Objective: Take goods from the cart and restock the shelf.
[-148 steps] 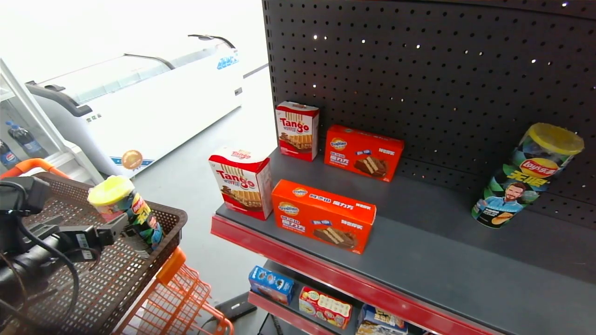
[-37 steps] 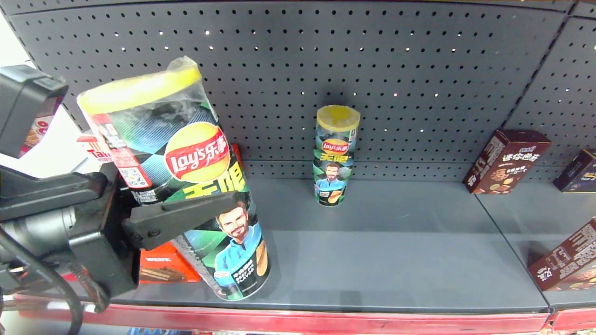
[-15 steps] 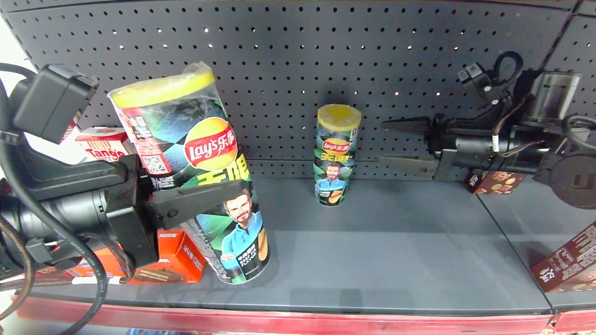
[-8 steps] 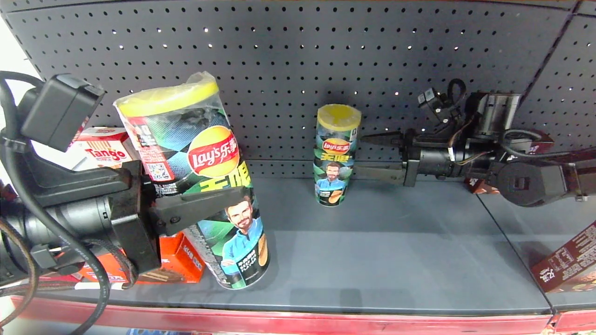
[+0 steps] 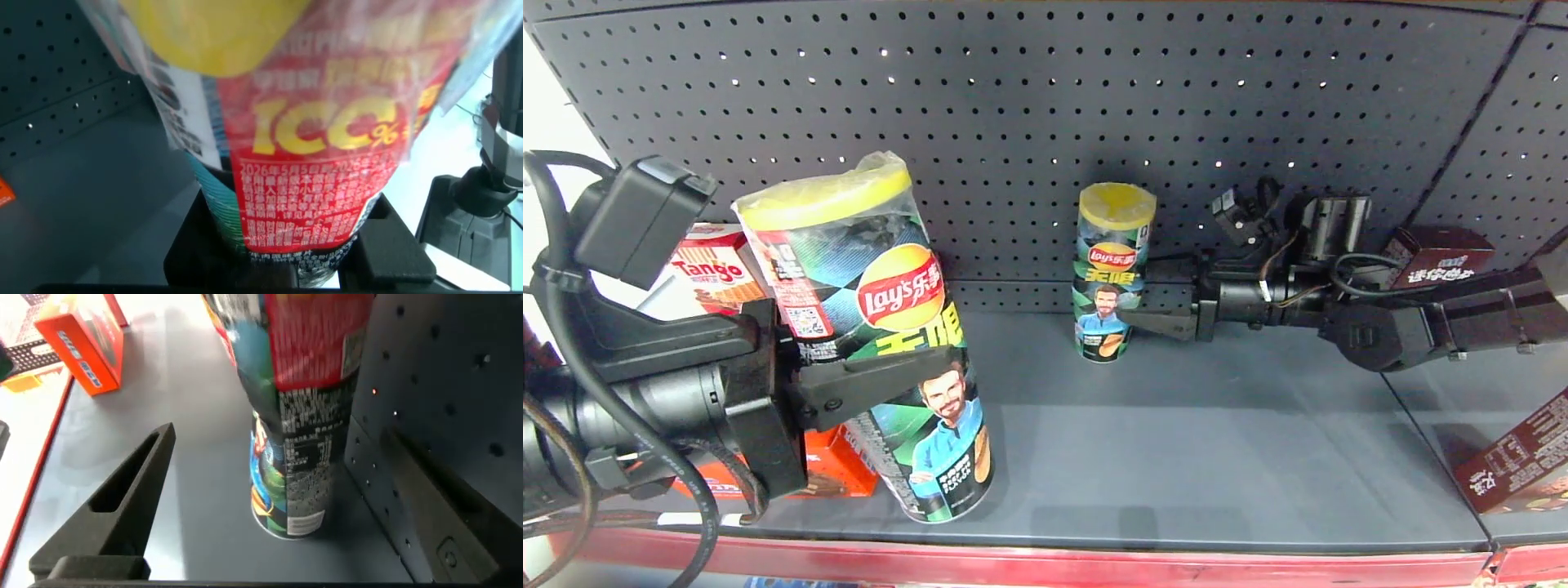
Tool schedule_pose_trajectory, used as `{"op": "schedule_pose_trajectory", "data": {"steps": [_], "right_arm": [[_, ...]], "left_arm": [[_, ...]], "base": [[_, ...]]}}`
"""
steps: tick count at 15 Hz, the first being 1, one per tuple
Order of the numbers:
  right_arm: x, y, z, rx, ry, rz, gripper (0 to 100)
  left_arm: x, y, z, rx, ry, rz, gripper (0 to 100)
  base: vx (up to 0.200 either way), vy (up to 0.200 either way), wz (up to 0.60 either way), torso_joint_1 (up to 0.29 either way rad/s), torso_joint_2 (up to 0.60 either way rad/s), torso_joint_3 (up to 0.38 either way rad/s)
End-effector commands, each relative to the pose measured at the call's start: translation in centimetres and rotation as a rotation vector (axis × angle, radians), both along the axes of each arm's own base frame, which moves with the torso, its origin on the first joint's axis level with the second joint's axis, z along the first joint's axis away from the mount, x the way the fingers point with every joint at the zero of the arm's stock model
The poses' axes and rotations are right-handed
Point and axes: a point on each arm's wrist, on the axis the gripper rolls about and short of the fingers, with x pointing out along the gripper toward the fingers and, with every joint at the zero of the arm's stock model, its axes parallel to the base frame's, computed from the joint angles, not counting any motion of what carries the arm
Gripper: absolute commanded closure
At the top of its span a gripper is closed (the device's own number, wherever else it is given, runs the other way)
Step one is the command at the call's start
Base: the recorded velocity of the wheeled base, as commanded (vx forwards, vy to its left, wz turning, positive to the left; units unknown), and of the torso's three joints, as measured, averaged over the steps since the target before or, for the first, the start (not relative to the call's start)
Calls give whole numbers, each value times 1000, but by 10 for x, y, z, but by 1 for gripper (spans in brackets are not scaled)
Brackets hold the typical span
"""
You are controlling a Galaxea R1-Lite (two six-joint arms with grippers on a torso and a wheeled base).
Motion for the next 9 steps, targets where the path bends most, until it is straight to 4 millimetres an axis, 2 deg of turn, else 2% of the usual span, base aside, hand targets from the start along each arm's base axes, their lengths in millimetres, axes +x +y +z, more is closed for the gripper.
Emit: {"op": "schedule_pose_trajectory", "data": {"steps": [1,9], "right_arm": [[4,6,-12,-8,25,11,0],[16,27,-23,-11,23,18,0]], "left_arm": [[-1,1,-1,0,4,1,100],[-1,1,-2,1,5,1,100]], "base": [[0,0,0,0,0,0],[0,0,0,0,0,0]]}}
